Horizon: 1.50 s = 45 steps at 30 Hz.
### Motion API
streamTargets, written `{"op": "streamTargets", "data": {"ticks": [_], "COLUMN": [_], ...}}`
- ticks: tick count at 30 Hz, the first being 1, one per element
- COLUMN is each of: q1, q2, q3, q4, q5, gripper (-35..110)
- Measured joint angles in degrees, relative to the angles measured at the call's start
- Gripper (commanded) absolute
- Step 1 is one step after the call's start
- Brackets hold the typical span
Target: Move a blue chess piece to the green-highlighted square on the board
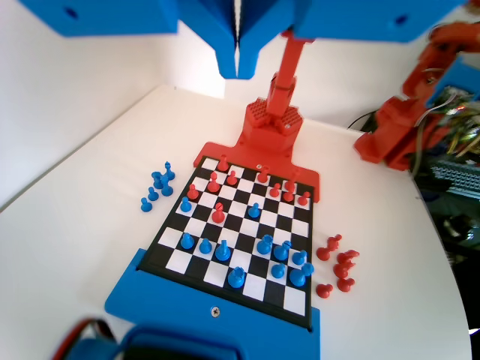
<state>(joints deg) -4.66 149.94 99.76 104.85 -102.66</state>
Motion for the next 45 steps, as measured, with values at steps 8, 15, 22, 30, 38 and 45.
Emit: {"op": "streamTargets", "data": {"ticks": [8,15,22,30,38,45], "q1": [1.7,3.0,4.6,5.7,5.8,5.8], "q2": [12.8,20.8,23.6,25.0,25.0,25.0], "q3": [14.0,23.9,24.8,24.8,24.8,24.8], "q4": [-6.2,-12.7,-14.1,-14.6,-14.6,-14.6], "q5": [-1.1,-1.1,-1.1,-0.5,-0.5,-0.5], "gripper": [1,1,1,5,5,5]}}
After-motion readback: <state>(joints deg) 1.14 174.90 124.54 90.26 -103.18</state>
